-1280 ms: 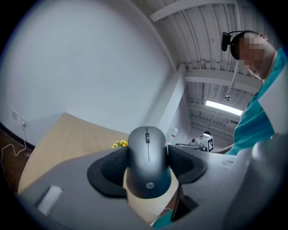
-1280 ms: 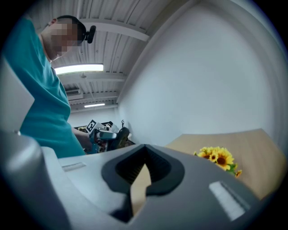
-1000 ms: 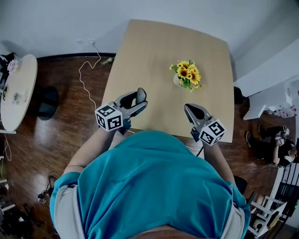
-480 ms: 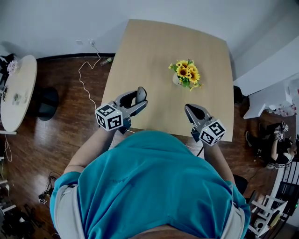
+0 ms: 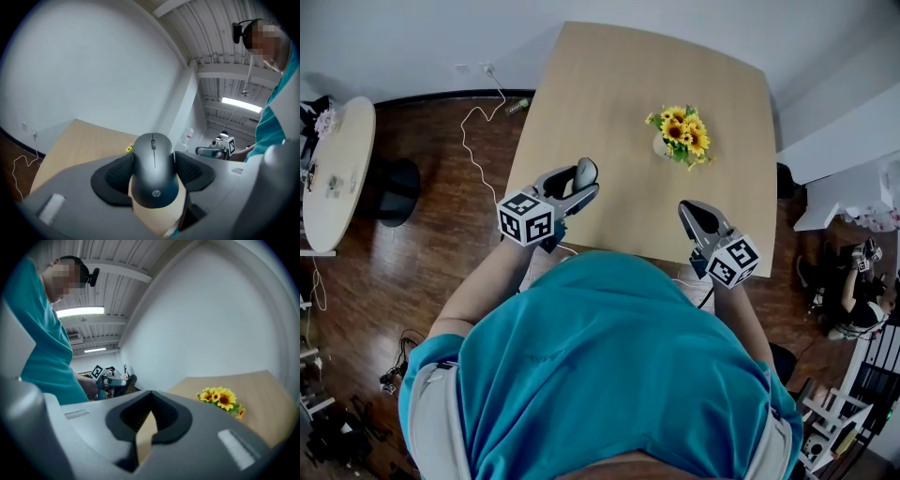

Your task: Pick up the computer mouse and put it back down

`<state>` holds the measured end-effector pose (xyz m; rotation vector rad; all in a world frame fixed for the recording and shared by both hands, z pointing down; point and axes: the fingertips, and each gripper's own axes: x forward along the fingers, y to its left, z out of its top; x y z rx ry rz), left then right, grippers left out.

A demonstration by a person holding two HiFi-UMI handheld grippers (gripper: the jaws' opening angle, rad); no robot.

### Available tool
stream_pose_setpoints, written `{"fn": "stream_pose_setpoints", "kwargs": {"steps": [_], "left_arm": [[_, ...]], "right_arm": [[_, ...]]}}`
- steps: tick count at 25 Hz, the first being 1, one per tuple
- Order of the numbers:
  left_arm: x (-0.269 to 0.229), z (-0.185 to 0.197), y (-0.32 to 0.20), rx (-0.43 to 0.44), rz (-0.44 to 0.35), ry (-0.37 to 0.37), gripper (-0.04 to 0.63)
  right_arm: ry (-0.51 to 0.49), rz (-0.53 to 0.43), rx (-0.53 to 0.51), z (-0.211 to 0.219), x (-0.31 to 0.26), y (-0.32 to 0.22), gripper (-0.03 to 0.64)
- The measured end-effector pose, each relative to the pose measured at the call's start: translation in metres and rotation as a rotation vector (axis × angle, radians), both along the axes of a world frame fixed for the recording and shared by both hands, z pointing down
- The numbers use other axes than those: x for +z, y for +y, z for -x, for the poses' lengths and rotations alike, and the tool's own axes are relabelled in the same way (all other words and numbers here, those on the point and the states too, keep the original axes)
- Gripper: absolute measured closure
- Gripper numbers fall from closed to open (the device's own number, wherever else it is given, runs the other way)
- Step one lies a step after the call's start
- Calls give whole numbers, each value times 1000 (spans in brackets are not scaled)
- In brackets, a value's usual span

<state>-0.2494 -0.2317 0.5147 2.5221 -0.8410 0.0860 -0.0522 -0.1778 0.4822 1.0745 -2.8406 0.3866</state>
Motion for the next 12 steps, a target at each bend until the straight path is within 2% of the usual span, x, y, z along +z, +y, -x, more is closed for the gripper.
{"fn": "stream_pose_setpoints", "kwargs": {"steps": [5,12], "left_arm": [[29,4,-18,-52,80,-104,299],[80,2,-41,-61,186,-240,301]], "right_arm": [[-6,14,8,-3,5,0,615],[-16,35,10,-6,13,0,615]]}}
